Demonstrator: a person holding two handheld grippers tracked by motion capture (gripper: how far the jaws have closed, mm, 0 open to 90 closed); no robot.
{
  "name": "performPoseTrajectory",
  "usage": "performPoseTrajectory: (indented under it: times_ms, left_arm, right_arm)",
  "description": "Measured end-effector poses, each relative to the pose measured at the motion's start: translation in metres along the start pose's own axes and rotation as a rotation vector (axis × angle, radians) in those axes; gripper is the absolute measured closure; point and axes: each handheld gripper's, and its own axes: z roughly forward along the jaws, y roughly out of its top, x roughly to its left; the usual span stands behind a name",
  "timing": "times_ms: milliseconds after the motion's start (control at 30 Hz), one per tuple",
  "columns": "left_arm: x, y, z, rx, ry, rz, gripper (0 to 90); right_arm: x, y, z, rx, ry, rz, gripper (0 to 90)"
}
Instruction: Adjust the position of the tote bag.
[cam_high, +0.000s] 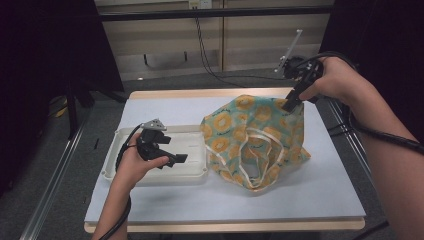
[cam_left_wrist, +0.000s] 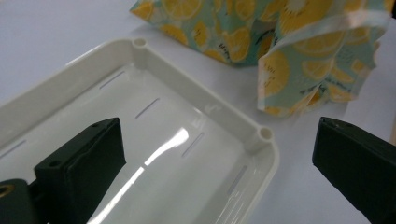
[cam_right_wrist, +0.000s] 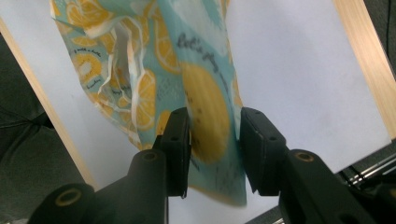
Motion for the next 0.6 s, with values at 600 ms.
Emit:
performPoseTrajectory:
  times_ms: [600]
  left_arm:
    - [-0.026,0.081,0.0,0.012,-0.015,0.211,26.8]
  right_arm:
    - [-0.008,-0.009,-0.007,-0.039,-0.026,0.057,87.8]
